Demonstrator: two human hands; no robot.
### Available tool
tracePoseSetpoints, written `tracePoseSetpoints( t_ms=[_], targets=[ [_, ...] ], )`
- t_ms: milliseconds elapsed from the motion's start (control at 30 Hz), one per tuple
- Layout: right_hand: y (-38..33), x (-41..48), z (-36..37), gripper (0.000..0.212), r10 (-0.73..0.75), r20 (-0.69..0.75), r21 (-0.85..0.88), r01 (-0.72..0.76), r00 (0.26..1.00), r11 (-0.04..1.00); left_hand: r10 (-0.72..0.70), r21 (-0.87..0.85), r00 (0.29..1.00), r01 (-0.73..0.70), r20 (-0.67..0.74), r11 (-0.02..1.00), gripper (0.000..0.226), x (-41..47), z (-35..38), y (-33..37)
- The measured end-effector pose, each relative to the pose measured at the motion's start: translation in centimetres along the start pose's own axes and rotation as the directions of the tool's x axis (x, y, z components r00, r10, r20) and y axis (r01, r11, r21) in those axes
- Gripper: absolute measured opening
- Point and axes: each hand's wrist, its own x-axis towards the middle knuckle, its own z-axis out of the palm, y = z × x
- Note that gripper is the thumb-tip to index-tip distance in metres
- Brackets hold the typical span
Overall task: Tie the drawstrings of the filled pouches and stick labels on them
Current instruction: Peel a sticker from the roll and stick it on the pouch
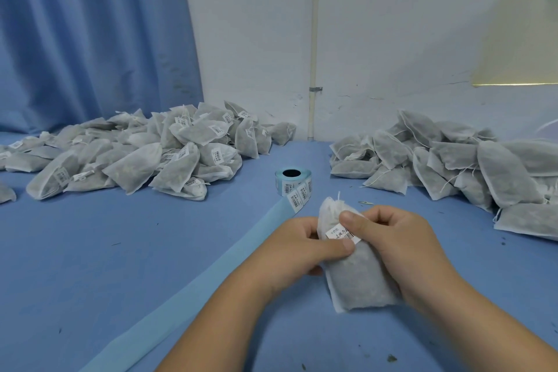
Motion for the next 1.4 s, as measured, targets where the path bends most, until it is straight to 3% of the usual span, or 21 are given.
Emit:
tracePoseSetpoints(
  t_ms=[133, 300, 400, 500, 633, 767, 867, 1067, 1167, 1267, 1400],
  targets=[
    [0.1, -0.3, 0.5, 0.032, 0.100, 0.056, 0.133, -0.107, 0.993, 0.985, 0.018, -0.081, 0.999, -0.015, 0.035, 0.997, 0.023, 0.1, -0.3, -0.1],
    [0.4, -0.3, 0.8, 0.036, 0.075, 0.019, 0.063, -0.076, 0.997, 0.995, -0.002, -0.137, 0.999, 0.007, 0.042, 0.991, 0.029, 0.1, -0.4, -0.2],
    [0.3, -0.4, 1.0, 0.045, 0.043, 0.066, -0.020, -0.042, 0.997, 0.999, -0.017, -0.344, 0.997, -0.009, -0.074, 0.939, 0.018, 0.4, -0.2, 0.3],
    [0.0, -0.8, 1.5, 0.052, 0.063, 0.208, -0.051, -0.054, 0.976, 0.997, -0.090, -0.464, 0.951, -0.061, -0.296, 0.884, 0.018, 0.8, -0.6, 0.6],
    [-0.4, -1.0, 3.6, 0.018, 0.027, 0.330, -0.036, -0.016, 0.944, 0.999, -0.157, -0.414, 0.827, -0.098, -0.539, 0.905, 0.023, 1.2, -1.7, 0.2],
    [-1.1, 0.5, 6.5, 0.010, 0.029, 0.274, 0.021, -0.036, 0.961, 0.999, -0.150, -0.465, 0.797, -0.178, -0.586, 0.867, 0.029, 1.3, -3.0, 0.1],
    [-1.9, 2.3, 8.7, 0.012, 0.046, 0.254, 0.065, -0.065, 0.966, 0.996, -0.153, -0.601, 0.826, -0.254, -0.542, 0.758, 0.043, 1.3, -4.2, -0.1],
    [-4.7, 5.8, 13.8, 0.008, 0.050, 0.365, -0.042, -0.037, 0.930, 0.998, -0.332, -0.790, 0.718, -0.529, -0.611, 0.309, 0.043, 1.0, -5.7, -0.2],
    [-6.2, 7.1, 16.6, 0.010, 0.083, 0.440, 0.054, -0.118, 0.894, 0.992, -0.368, -0.805, 0.719, -0.563, -0.589, 0.188, 0.048, 0.8, -6.0, -0.4],
    [-6.3, 8.1, 17.9, 0.007, 0.111, 0.407, 0.224, -0.217, 0.907, 0.950, -0.395, -0.800, 0.700, -0.561, -0.596, 0.212, 0.053, 0.8, -6.2, -0.5],
    [-4.0, 8.0, 16.5, 0.011, 0.159, 0.352, 0.195, -0.238, 0.922, 0.952, -0.391, -0.802, 0.702, -0.484, -0.595, 0.351, 0.050, 1.0, -5.9, -0.7]
  ],
)
